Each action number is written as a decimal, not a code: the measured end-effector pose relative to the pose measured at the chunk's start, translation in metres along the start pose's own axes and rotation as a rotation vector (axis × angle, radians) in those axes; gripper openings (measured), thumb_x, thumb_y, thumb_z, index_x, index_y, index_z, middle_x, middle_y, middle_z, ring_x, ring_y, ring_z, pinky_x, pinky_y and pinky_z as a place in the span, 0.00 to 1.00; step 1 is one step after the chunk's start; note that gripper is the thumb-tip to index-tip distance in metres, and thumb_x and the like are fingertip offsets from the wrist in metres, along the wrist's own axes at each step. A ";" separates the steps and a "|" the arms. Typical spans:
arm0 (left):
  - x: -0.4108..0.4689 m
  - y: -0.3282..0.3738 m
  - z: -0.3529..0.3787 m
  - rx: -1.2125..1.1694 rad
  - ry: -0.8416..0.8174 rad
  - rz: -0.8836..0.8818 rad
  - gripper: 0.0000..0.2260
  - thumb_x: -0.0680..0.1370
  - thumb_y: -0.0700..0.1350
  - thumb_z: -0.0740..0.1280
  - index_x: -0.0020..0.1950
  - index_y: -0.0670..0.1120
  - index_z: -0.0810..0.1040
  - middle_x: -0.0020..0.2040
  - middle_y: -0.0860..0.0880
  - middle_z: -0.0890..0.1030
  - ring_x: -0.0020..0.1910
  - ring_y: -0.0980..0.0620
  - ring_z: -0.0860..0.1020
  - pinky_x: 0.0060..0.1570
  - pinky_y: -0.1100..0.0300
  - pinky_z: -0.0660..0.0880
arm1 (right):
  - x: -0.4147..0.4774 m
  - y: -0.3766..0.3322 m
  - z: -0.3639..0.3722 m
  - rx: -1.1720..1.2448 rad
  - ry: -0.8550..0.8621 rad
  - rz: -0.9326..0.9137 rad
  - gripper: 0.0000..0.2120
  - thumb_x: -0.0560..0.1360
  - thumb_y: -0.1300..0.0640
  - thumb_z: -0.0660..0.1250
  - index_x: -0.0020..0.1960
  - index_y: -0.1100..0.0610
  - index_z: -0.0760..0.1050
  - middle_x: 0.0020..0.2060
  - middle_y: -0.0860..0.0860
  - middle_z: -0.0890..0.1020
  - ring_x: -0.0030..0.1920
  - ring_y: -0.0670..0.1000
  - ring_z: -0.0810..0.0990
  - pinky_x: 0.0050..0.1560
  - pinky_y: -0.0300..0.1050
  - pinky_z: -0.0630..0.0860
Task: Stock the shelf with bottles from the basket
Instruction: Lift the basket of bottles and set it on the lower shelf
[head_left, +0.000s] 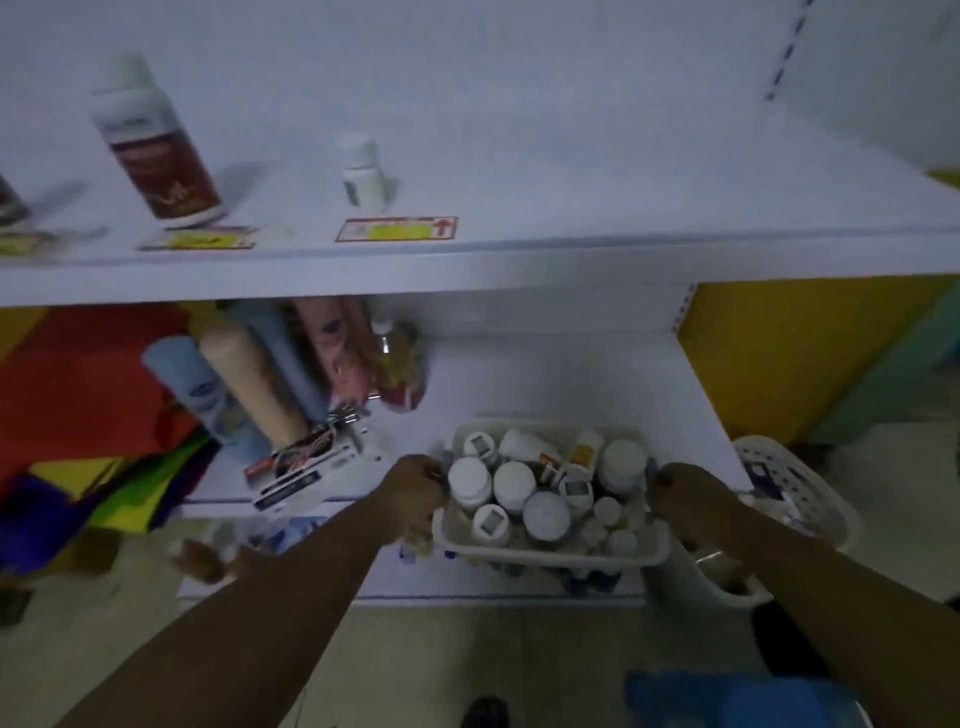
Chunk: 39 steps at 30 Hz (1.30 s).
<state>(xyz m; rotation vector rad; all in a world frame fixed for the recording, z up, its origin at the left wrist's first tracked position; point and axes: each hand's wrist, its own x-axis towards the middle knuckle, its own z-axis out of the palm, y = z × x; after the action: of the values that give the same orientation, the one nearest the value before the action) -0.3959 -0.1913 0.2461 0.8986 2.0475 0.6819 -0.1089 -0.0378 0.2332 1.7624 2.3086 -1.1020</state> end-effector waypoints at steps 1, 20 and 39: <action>0.004 -0.008 -0.012 -0.017 0.025 -0.021 0.05 0.73 0.34 0.65 0.38 0.40 0.74 0.36 0.39 0.73 0.38 0.48 0.73 0.38 0.50 0.74 | 0.010 -0.016 0.008 -0.025 -0.033 -0.029 0.16 0.76 0.56 0.59 0.29 0.56 0.67 0.27 0.51 0.72 0.30 0.50 0.71 0.32 0.42 0.69; 0.111 0.000 -0.110 0.364 0.158 -0.021 0.12 0.75 0.43 0.65 0.52 0.35 0.79 0.51 0.36 0.81 0.50 0.39 0.80 0.51 0.54 0.78 | 0.081 -0.121 0.042 0.388 -0.149 0.076 0.21 0.73 0.56 0.67 0.64 0.60 0.70 0.55 0.56 0.75 0.53 0.54 0.76 0.53 0.45 0.75; 0.015 0.192 0.369 0.745 -0.844 0.511 0.07 0.77 0.38 0.61 0.48 0.42 0.79 0.45 0.44 0.77 0.47 0.46 0.77 0.47 0.54 0.73 | -0.253 0.314 0.086 0.543 0.373 1.123 0.11 0.73 0.58 0.66 0.55 0.59 0.77 0.52 0.58 0.81 0.46 0.55 0.78 0.42 0.39 0.71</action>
<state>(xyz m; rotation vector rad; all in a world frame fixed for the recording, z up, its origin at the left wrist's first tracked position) -0.0306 -0.0057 0.1735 1.7905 1.2640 -0.2695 0.2177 -0.2621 0.1183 2.9852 0.6857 -1.1947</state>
